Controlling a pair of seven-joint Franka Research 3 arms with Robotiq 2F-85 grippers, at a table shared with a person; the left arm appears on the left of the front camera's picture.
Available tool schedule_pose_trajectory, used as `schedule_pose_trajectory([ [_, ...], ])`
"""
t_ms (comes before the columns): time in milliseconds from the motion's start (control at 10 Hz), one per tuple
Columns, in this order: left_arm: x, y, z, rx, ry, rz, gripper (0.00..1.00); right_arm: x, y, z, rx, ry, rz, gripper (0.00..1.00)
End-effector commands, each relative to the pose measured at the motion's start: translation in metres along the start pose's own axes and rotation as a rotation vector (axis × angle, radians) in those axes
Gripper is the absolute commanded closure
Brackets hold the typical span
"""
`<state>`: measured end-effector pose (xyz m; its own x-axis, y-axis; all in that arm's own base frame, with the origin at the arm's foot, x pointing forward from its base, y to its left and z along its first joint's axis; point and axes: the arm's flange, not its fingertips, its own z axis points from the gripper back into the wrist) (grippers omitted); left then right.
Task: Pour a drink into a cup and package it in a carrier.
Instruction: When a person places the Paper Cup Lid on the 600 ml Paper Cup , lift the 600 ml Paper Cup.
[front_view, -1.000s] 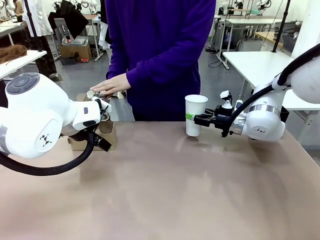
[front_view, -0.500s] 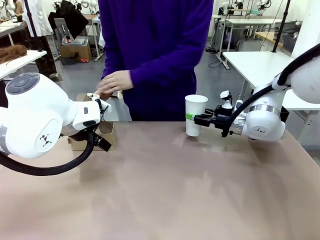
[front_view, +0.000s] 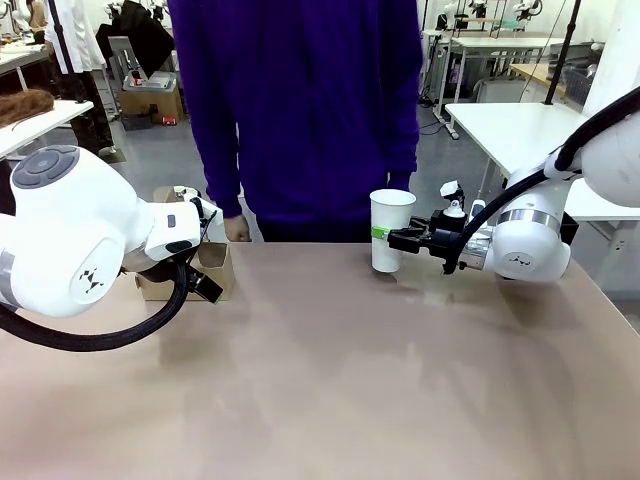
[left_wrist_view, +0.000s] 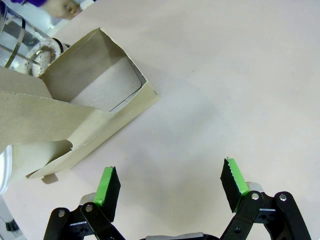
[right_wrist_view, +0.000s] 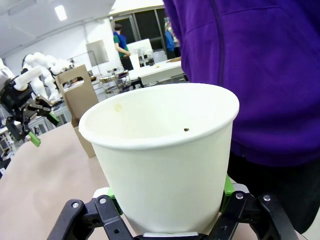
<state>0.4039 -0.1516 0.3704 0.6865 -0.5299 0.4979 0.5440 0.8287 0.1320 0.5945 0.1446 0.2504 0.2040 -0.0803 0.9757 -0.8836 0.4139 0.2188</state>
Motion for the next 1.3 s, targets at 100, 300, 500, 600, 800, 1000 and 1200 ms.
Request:
schedule_pose_trajectory([
  [100, -0.0001, 0.0001, 0.0003, -0.001, -0.001, 0.000, 0.00, 0.0050, 0.0027, -0.0005, 0.001, -0.003, 0.004, 0.20],
  [300, -0.0001, 0.0001, 0.0003, -0.001, -0.001, 0.000, 0.00, 0.0050, 0.0027, -0.0005, 0.001, -0.003, 0.004, 0.20],
  [500, -0.0001, 0.0001, 0.0003, -0.001, -0.001, 0.000, 0.00, 0.0050, 0.0027, -0.0005, 0.001, -0.003, 0.004, 0.20],
  [600, -0.0001, 0.0001, 0.0003, -0.001, -0.001, 0.000, 0.00, 0.0050, 0.0027, -0.0005, 0.001, -0.003, 0.004, 0.20],
  [800, -0.0001, 0.0001, 0.0003, -0.001, -0.001, 0.000, 0.00, 0.0050, 0.0027, -0.0005, 0.001, -0.003, 0.004, 0.20],
  [1000, -0.0001, 0.0001, 0.0003, -0.001, -0.001, 0.000, 0.00, 0.0050, 0.0027, -0.0005, 0.001, -0.003, 0.004, 0.20],
  [1200, -0.0001, 0.0001, 0.0003, -0.001, -0.001, 0.000, 0.00, 0.0050, 0.0027, -0.0005, 0.001, -0.003, 0.004, 0.20],
])
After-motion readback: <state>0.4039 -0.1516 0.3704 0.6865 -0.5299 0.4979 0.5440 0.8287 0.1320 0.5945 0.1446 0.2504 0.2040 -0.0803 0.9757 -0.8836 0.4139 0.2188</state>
